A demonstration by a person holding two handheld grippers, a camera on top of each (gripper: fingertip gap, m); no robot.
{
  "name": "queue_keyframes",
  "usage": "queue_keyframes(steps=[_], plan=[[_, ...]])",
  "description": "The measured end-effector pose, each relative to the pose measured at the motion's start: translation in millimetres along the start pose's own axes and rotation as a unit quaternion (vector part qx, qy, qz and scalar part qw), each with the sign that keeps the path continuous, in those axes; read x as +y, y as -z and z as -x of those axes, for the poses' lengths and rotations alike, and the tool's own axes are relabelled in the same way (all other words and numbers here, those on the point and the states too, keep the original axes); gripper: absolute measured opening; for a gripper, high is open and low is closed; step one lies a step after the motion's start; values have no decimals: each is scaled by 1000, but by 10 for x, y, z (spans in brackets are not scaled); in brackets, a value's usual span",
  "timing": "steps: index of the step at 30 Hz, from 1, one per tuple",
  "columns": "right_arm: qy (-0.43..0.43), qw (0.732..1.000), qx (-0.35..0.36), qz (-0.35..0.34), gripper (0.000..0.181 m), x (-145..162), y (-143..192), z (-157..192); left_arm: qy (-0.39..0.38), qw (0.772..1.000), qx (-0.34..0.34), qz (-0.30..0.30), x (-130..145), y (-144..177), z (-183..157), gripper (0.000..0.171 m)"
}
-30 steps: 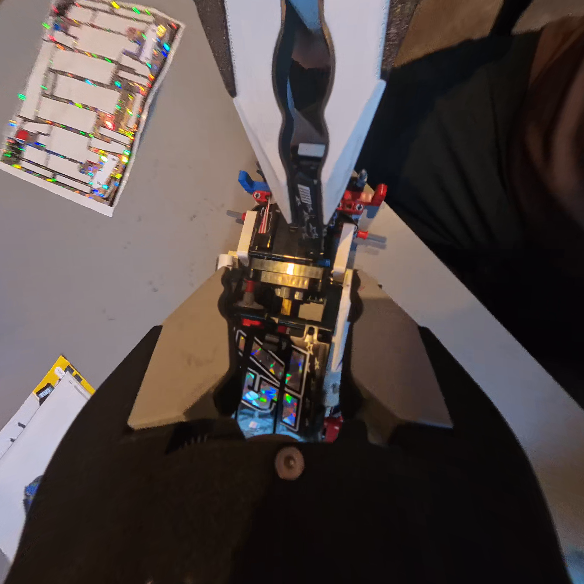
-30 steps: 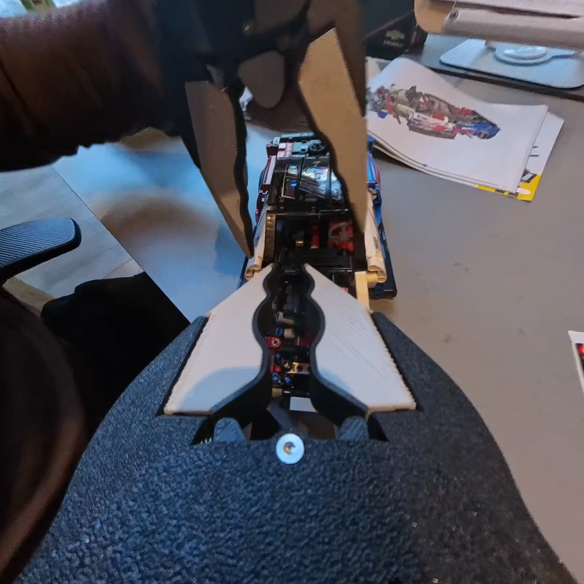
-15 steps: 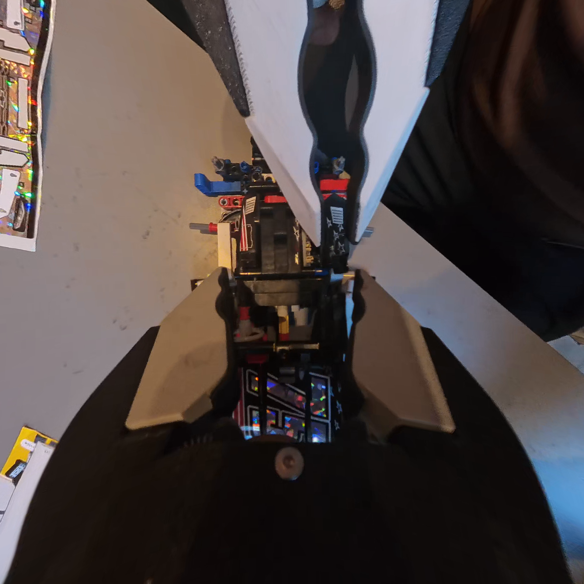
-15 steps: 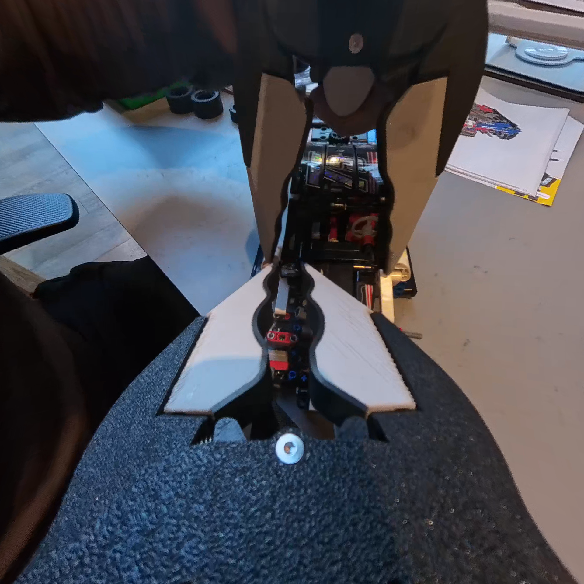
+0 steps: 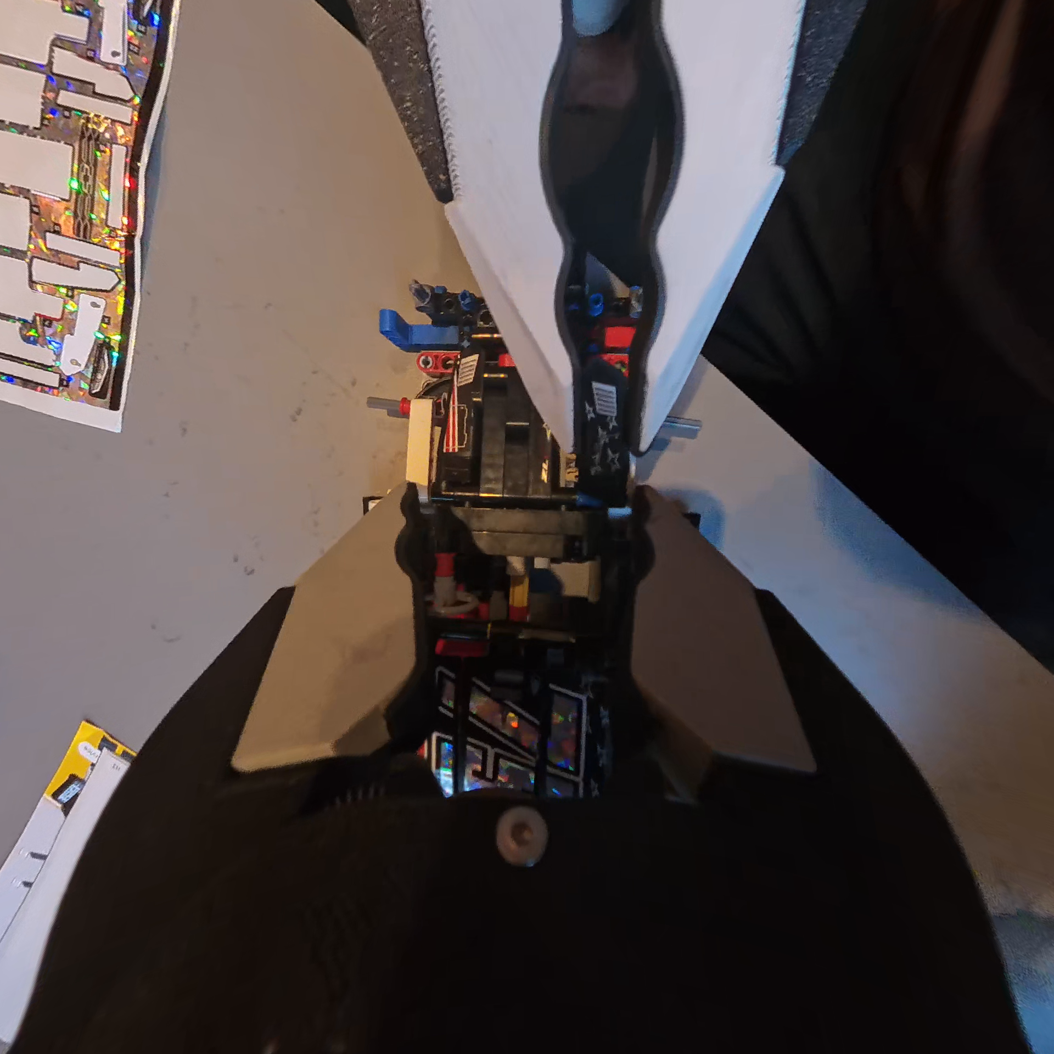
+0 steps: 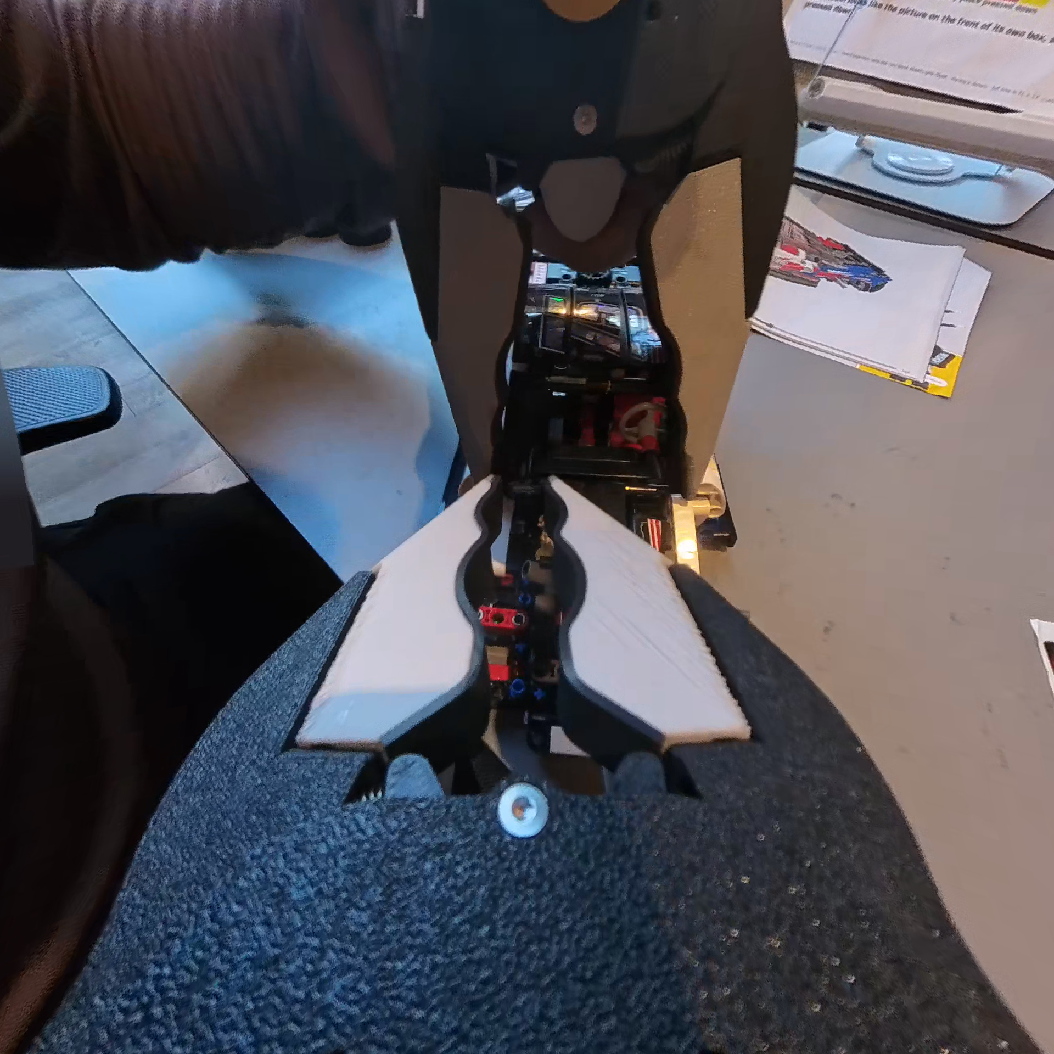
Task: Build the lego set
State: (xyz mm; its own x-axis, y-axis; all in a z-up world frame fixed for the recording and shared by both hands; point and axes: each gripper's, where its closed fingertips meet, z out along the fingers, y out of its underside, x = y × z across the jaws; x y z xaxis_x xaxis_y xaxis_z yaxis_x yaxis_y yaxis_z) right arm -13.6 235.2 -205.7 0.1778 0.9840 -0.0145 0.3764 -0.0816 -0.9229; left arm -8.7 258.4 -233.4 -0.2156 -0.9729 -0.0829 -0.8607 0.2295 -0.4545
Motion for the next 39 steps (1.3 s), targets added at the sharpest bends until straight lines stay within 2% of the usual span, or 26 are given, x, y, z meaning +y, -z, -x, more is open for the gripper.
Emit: queue_keyframes(steps=[6, 16, 22, 34, 35, 37, 39], plan=[[7, 1000, -1, -21, 13, -6, -4, -2, -7, 1000, -13, -17, -16, 7, -6, 69], [-17, 999, -11, -33, 14, -2, -2, -23, 16, 997, 14, -73, -91, 80, 18, 61], [-12, 999, -9, -34, 14, 4, 1, -17, 1, 999, -12, -29, -20, 29, 1, 67], [20, 999, 7, -36, 13, -13, -2, -7, -7, 999, -3, -46, -33, 44, -7, 63], [20, 999, 7, -38, 13, -13, -7, -9, -5, 999, 4, -53, -49, 56, -18, 58], [6, 999, 0, -43, 14, -11, -10, -24, 0, 995, 46, -90, -130, 111, -118, 35], [-11, 999, -4, -45, 14, -3, -7, -50, 19, 993, 47, -109, -159, 123, -67, 36]])
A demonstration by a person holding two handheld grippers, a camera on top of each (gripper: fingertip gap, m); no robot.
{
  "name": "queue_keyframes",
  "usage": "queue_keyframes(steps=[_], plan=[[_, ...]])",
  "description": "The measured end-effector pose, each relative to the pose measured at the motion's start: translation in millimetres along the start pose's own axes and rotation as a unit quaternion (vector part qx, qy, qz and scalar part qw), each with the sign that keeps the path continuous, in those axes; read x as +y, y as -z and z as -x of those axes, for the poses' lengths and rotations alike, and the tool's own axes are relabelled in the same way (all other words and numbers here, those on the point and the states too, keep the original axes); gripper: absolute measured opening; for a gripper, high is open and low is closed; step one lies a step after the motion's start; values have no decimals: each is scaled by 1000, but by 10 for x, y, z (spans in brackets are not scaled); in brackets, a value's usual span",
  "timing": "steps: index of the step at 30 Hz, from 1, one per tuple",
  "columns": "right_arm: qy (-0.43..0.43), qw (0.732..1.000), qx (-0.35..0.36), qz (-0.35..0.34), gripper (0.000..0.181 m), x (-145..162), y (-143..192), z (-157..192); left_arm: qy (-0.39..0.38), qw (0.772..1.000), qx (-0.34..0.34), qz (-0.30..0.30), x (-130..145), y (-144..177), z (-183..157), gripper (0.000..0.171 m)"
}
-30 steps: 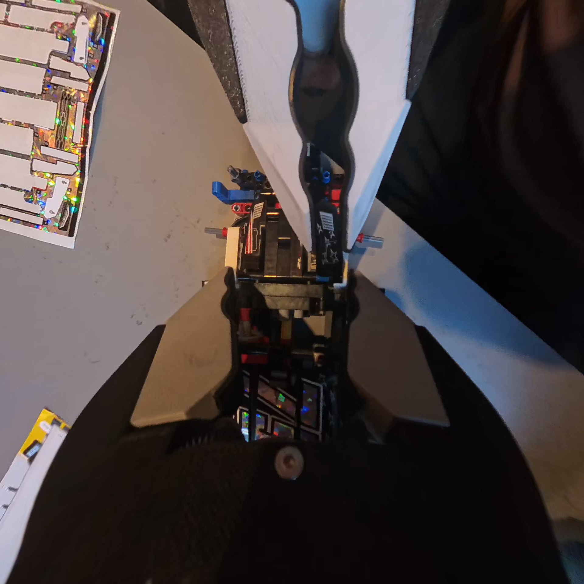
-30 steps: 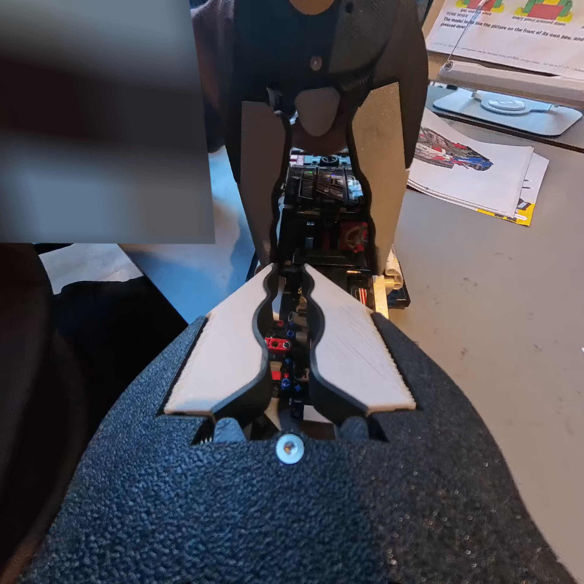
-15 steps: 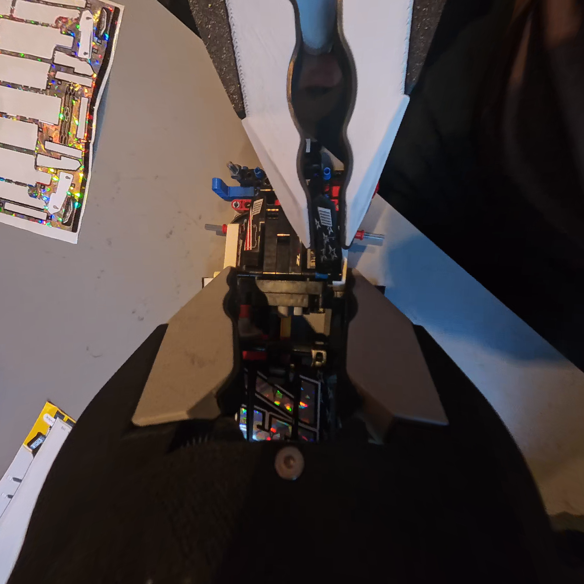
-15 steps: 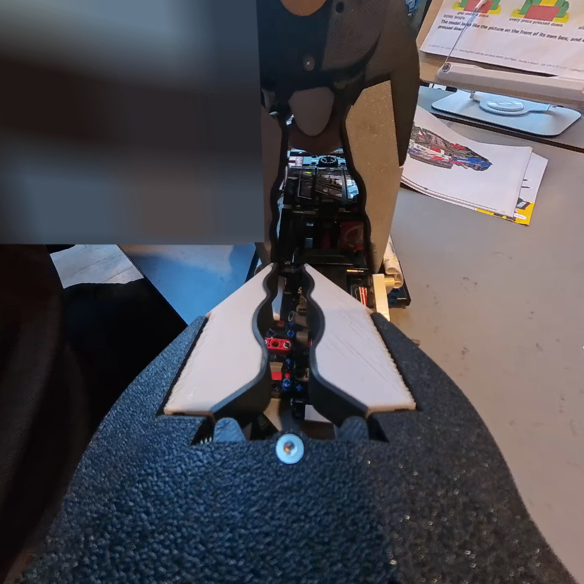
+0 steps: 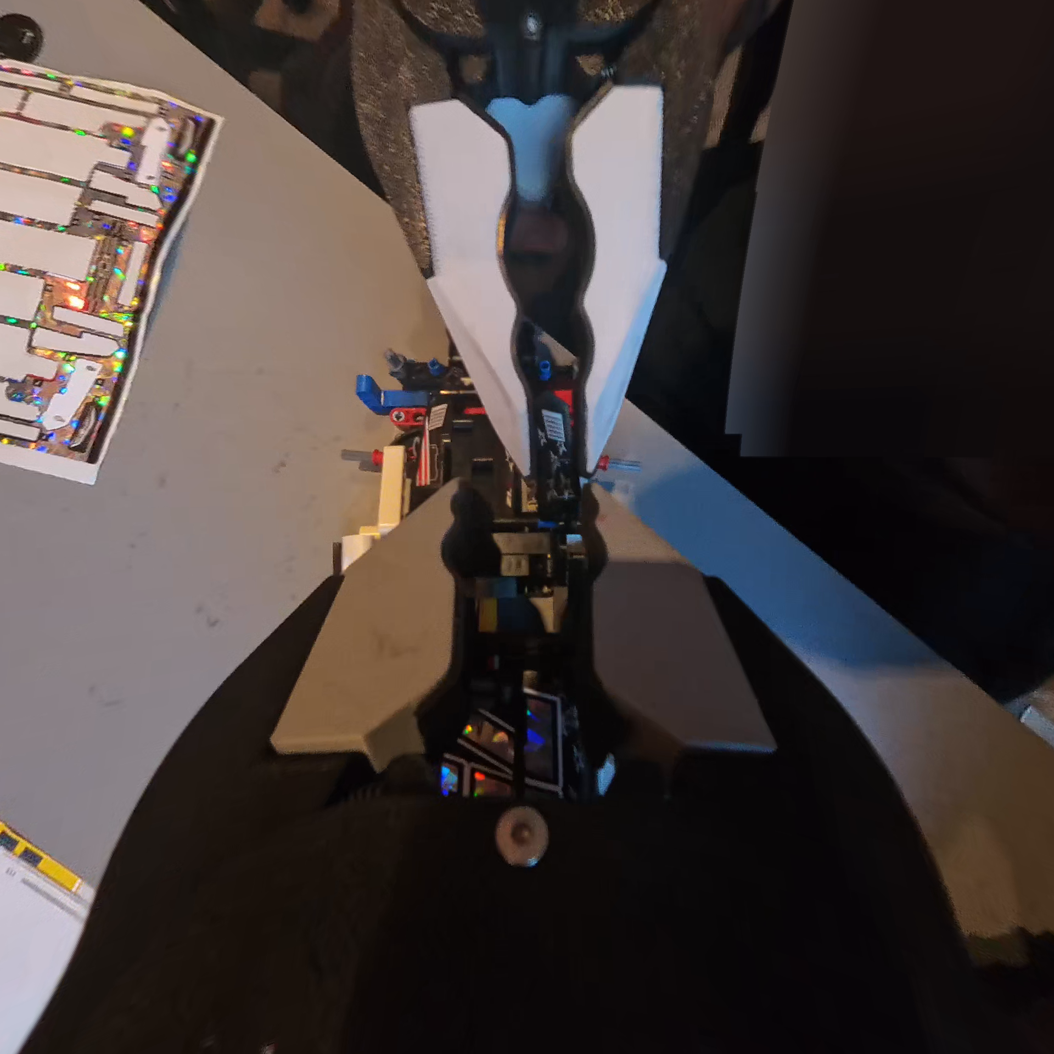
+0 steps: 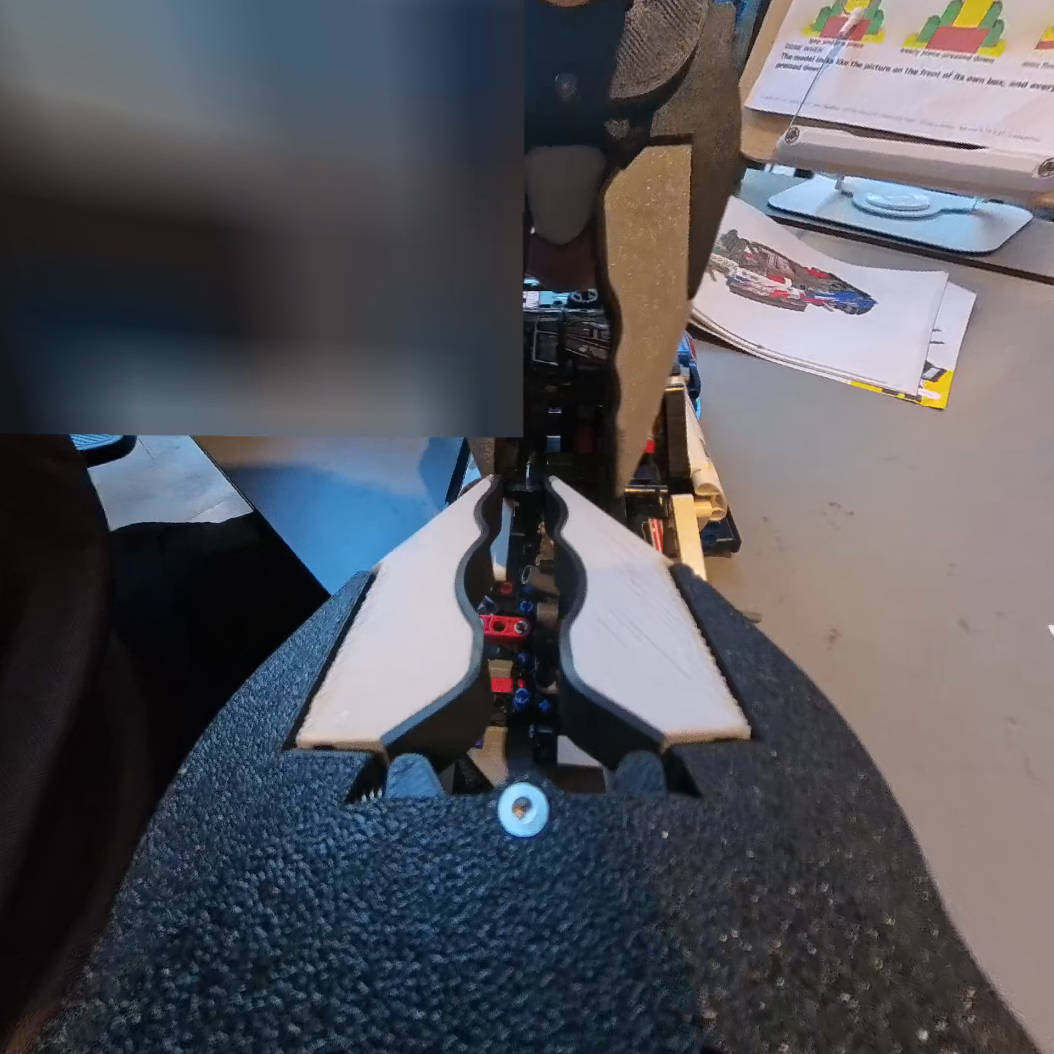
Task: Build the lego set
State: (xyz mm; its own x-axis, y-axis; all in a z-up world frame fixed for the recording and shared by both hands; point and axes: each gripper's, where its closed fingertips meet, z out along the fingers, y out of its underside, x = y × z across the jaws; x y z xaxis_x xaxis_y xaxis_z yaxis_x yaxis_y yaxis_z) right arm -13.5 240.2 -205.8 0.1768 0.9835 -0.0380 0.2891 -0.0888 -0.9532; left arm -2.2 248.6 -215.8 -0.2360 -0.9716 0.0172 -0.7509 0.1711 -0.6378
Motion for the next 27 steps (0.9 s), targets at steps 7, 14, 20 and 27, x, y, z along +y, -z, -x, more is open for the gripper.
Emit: queue_keyframes(steps=[7, 14, 20, 27], plan=[[7, 1000, 5, 3, 13, 17, 5, -12, 9, 1000, -6, 15, 44, 12, 35, 47], [6, 1000, 3, 4, 13, 27, -2, -13, 24, 999, -23, 27, 84, 19, 125, 72], [16, 1000, 6, 7, 13, 29, -4, -13, 12, 998, -41, 56, 123, -20, 148, 70], [42, 999, 16, 17, 13, 50, 6, -11, -2, 995, -56, 83, 173, -36, 152, 67]])
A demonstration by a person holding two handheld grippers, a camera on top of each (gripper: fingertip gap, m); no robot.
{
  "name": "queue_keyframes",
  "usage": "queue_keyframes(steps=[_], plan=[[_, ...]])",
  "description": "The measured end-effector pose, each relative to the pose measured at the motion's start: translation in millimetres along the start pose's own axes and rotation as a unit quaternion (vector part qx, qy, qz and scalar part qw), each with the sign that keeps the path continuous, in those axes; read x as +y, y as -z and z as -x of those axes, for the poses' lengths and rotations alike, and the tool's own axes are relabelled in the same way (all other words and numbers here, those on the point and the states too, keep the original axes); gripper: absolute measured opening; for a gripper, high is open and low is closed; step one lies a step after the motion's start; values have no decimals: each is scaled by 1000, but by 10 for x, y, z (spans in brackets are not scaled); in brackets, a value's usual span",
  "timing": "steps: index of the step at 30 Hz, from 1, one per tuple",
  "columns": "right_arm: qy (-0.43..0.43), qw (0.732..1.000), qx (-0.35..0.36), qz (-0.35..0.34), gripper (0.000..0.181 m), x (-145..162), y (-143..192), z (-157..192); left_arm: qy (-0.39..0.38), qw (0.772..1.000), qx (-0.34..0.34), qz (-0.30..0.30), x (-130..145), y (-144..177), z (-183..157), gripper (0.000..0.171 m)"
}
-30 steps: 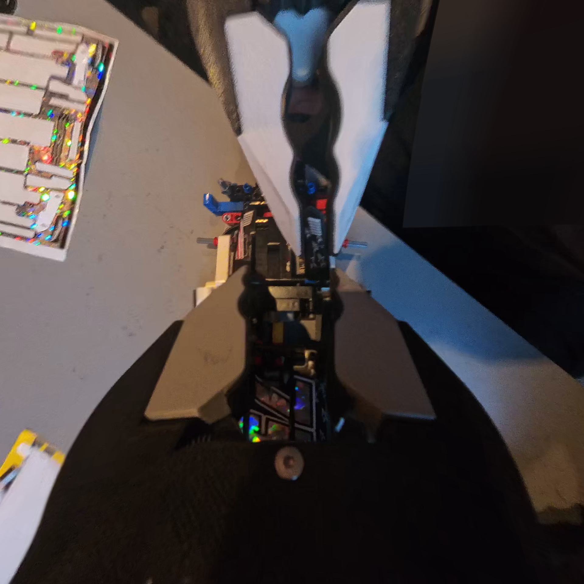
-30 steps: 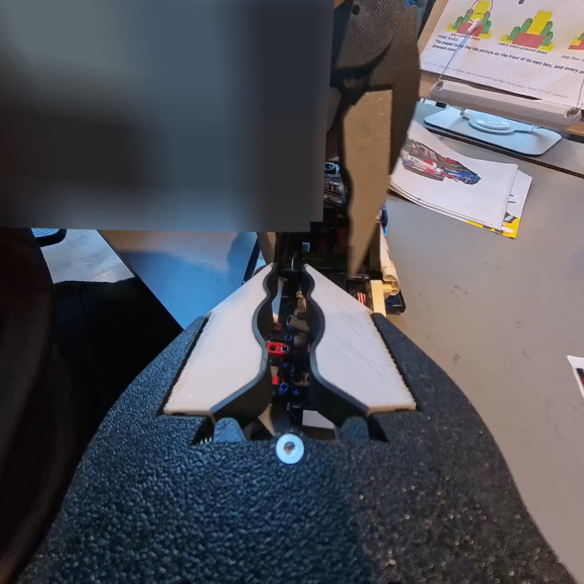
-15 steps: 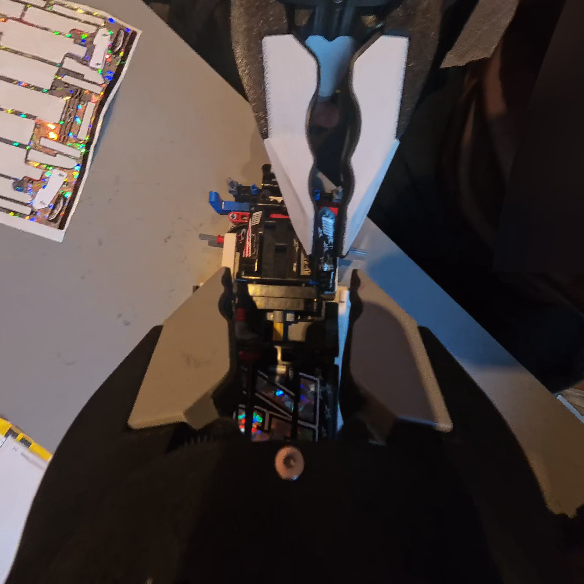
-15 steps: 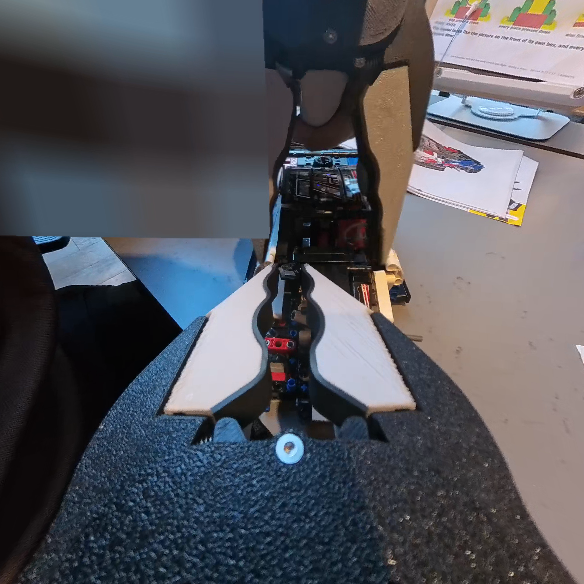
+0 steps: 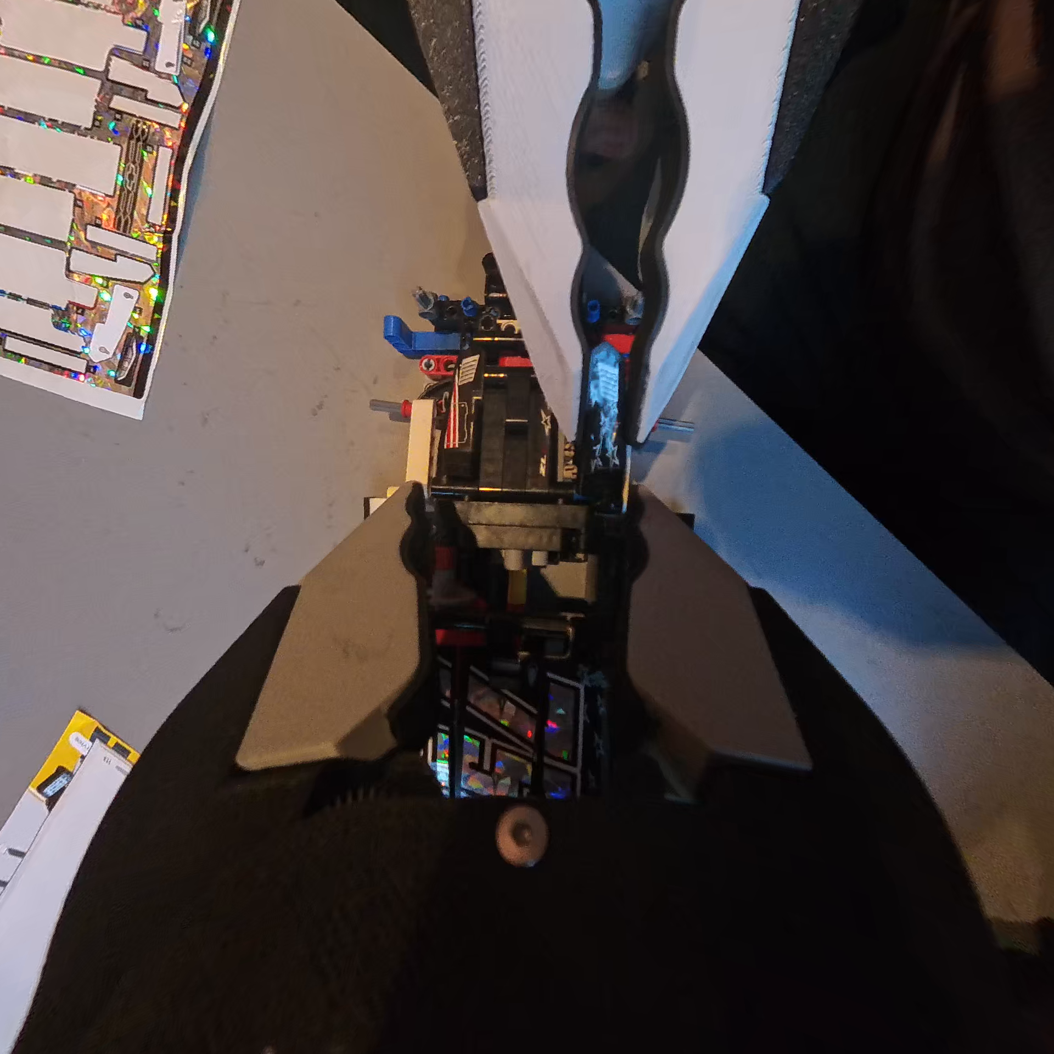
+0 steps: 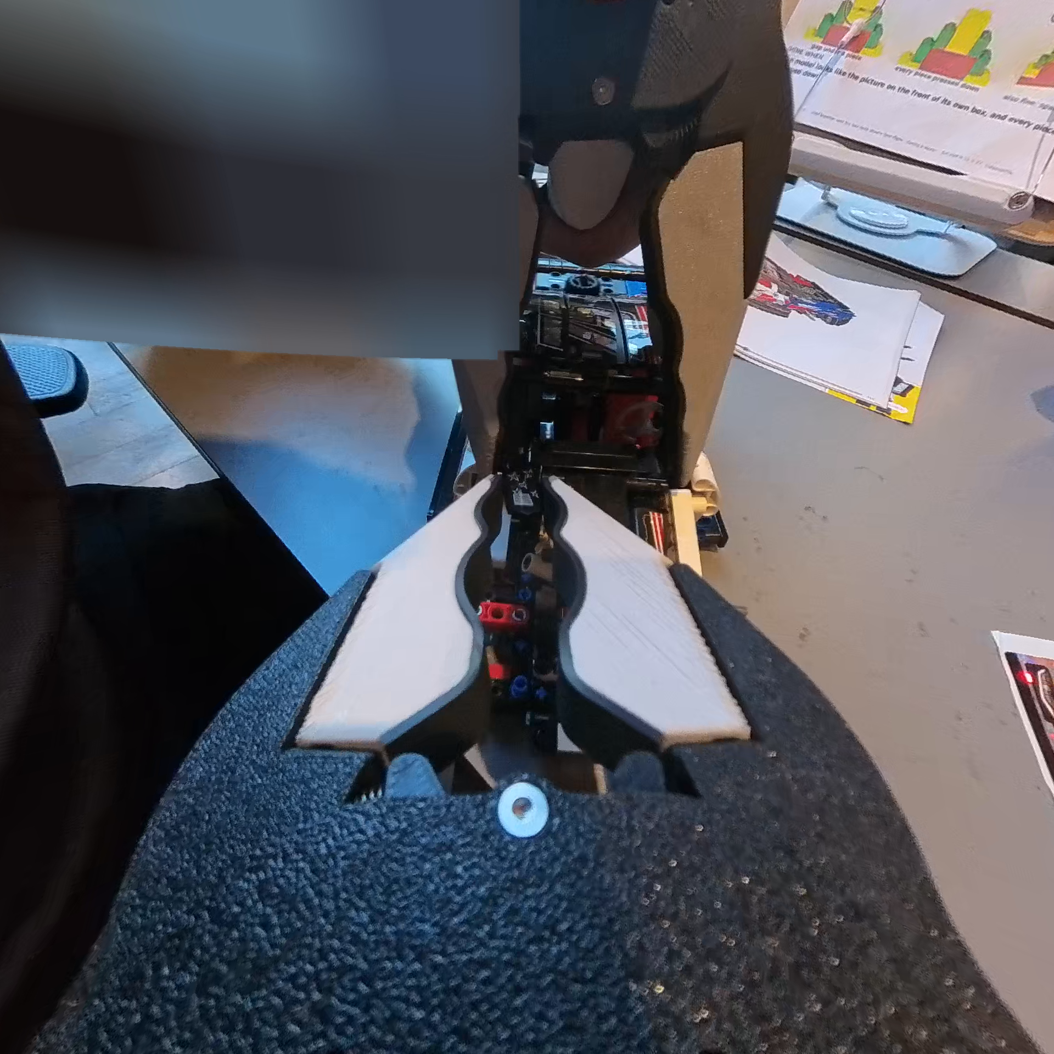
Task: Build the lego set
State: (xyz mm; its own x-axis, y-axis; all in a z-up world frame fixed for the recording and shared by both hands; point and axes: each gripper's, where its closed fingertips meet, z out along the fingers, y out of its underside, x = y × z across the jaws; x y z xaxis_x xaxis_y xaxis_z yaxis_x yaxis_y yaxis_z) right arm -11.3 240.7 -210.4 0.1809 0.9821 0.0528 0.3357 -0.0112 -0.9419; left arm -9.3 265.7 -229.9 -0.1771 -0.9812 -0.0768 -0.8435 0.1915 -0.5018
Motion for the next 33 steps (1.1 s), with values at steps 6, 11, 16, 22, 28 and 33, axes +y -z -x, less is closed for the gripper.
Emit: queue_keyframes(steps=[6, 11, 16, 22, 28, 33], plan=[[-5, 1000, 1, 6, 14, 30, 23, -14, -3, 1000, 2, 1, -4, -3, 0, 65], [-3, 1000, 3, 8, 14, 45, 28, -20, -4, 1000, 2, -2, -9, -4, 6, 65], [-34, 999, 2, 13, 13, 84, 25, -29, -4, 1000, -2, 0, -10, -8, 12, 65], [-54, 998, -7, 14, 13, 90, 29, -26, 1, 1000, 4, -17, -34, 12, -9, 68], [-78, 997, -16, 15, 13, 83, 31, -10, 14, 1000, 13, -22, -31, 33, -8, 73], [-86, 996, -13, 20, 13, 98, 36, -23, 12, 1000, 9, -19, -25, 29, 3, 71]])
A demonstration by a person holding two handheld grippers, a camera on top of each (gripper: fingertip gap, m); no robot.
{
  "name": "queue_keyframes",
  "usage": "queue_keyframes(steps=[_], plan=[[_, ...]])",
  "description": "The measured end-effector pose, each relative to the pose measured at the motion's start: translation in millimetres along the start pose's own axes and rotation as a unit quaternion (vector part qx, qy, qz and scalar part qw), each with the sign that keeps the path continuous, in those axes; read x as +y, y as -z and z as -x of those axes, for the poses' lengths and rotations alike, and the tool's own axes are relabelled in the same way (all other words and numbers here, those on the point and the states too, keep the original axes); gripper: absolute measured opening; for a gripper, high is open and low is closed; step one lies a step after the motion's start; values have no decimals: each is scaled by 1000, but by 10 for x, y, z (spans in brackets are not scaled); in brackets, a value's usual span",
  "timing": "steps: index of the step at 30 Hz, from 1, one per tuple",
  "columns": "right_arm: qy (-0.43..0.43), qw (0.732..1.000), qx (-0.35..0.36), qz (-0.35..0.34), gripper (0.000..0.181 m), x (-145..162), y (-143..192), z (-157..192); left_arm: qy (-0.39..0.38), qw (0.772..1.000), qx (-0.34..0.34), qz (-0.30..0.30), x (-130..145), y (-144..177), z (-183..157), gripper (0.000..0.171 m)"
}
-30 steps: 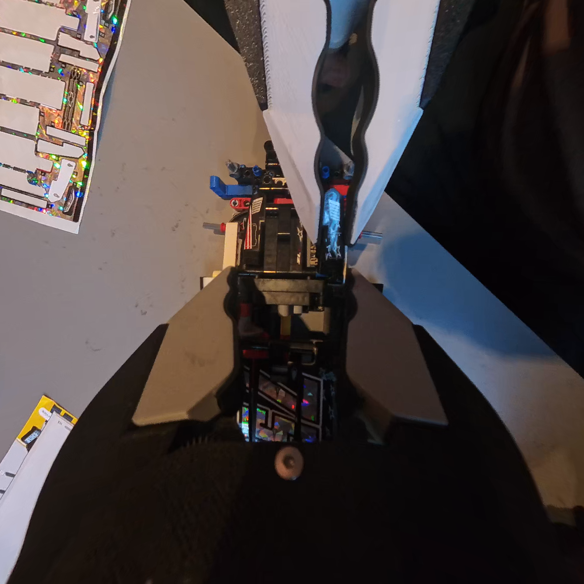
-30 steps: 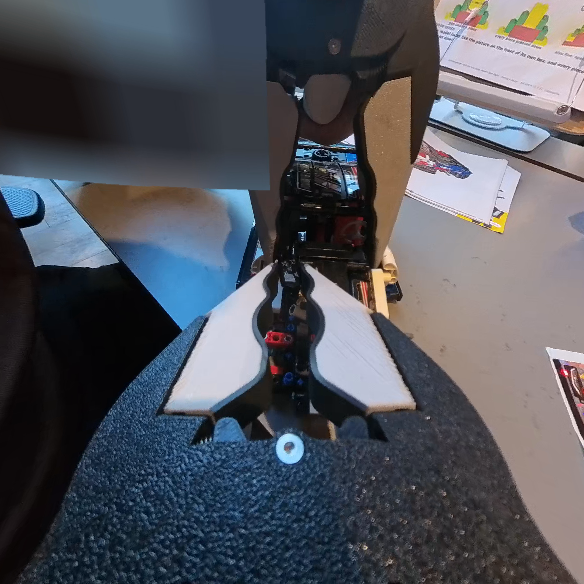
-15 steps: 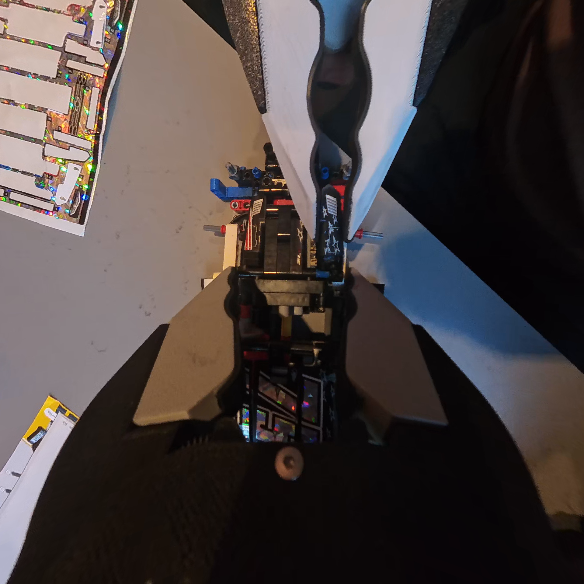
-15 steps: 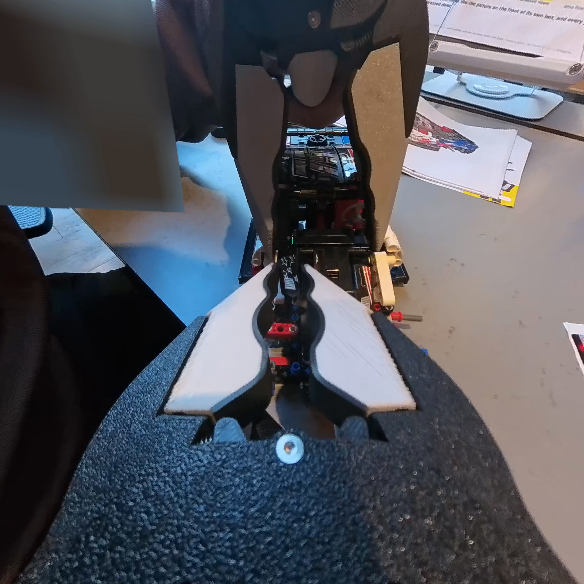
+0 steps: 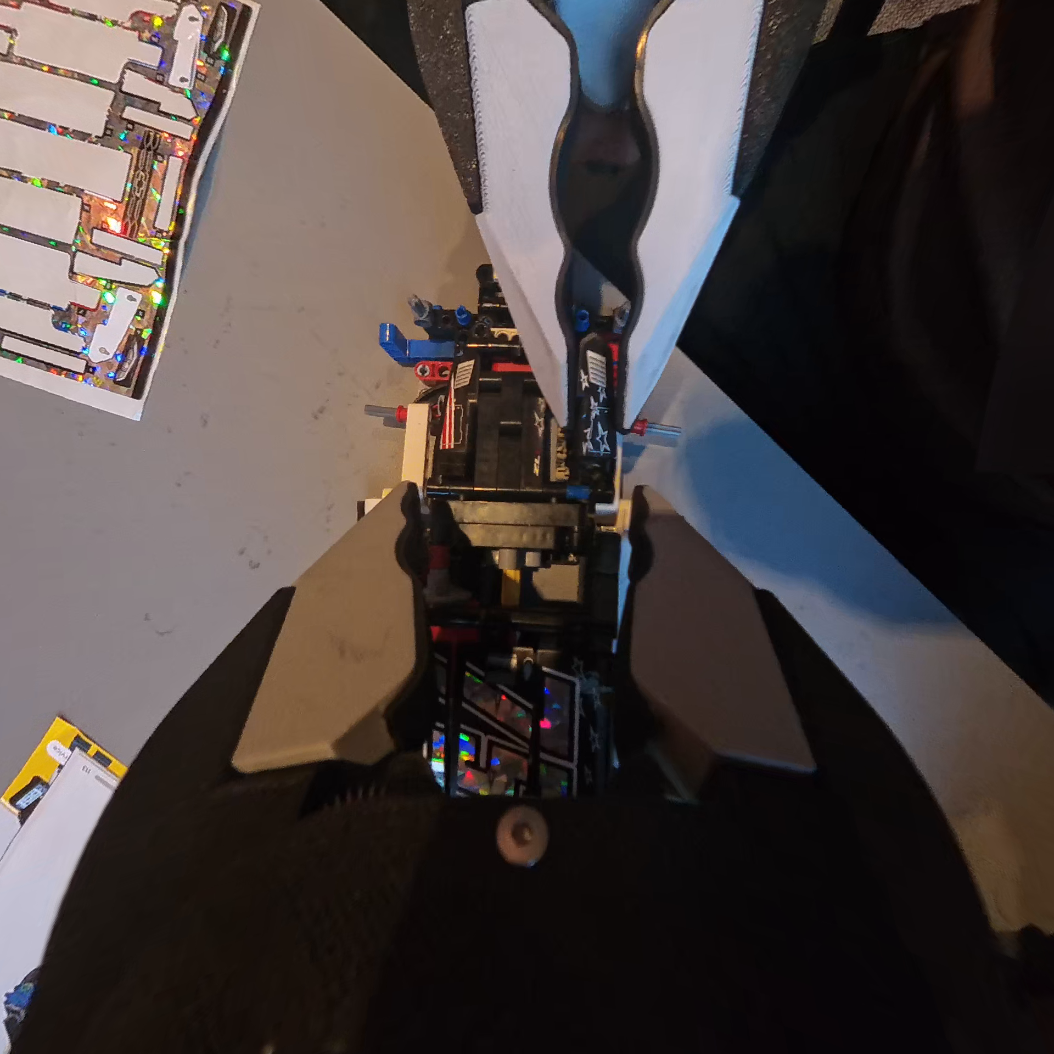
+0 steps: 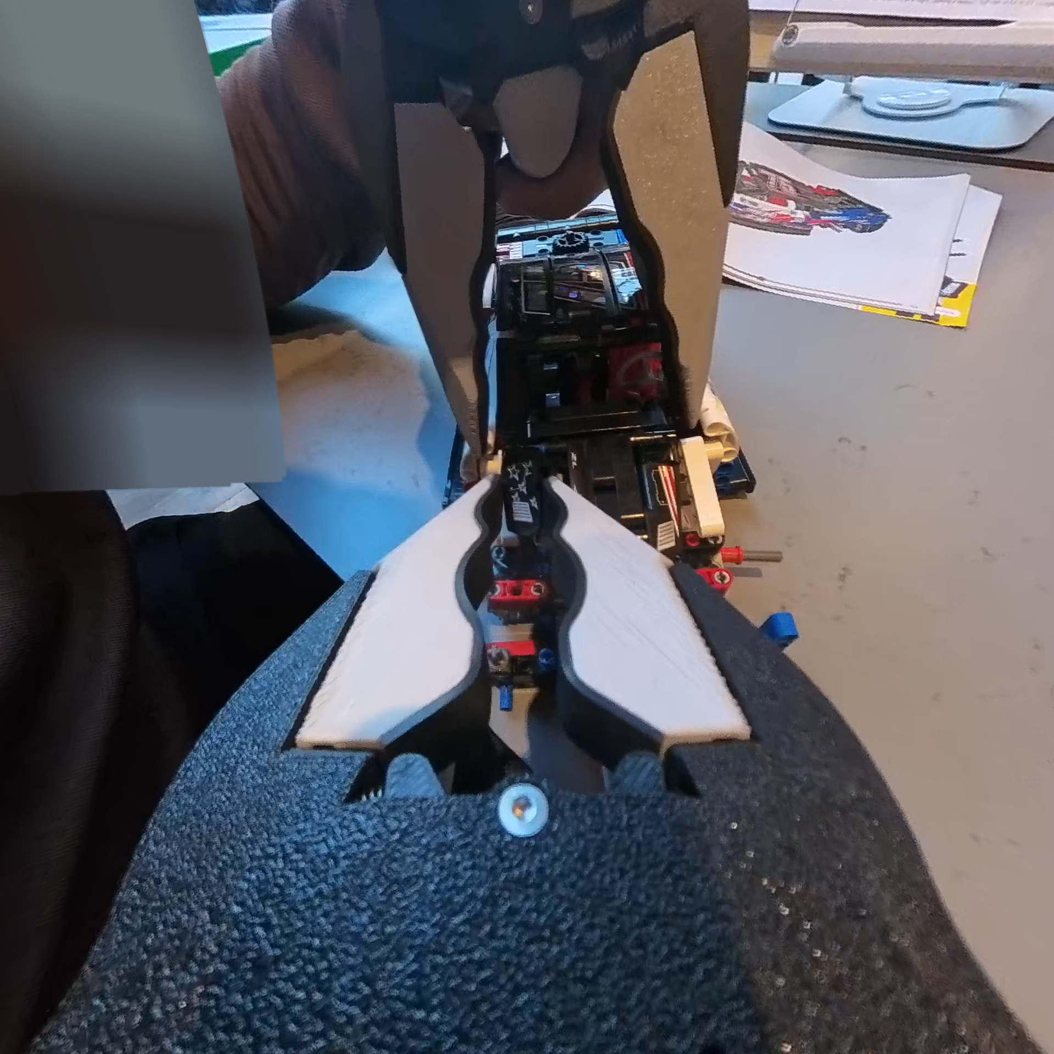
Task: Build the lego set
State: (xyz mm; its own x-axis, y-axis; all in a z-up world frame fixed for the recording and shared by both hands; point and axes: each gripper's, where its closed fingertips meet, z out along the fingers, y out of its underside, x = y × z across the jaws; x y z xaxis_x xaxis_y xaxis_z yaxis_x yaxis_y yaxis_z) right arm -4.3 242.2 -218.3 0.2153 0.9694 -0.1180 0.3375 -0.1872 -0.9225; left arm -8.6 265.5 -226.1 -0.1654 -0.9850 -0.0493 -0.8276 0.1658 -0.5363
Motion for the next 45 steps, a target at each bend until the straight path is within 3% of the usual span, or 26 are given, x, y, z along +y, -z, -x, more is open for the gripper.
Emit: queue_keyframes(steps=[4, 31, 45], plan=[[-4, 1000, -1, 1, 13, 9, -6, -2, 2, 1000, -4, -2, 0, 7, 29, 65], [-57, 998, -16, 28, 13, 14, 37, -16, 2, 1000, -7, 3, -7, 5, 76, 68], [-40, 998, 0, 56, 13, 76, -11, -20, -3, 1000, 1, 17, 2, -29, 47, 64]])
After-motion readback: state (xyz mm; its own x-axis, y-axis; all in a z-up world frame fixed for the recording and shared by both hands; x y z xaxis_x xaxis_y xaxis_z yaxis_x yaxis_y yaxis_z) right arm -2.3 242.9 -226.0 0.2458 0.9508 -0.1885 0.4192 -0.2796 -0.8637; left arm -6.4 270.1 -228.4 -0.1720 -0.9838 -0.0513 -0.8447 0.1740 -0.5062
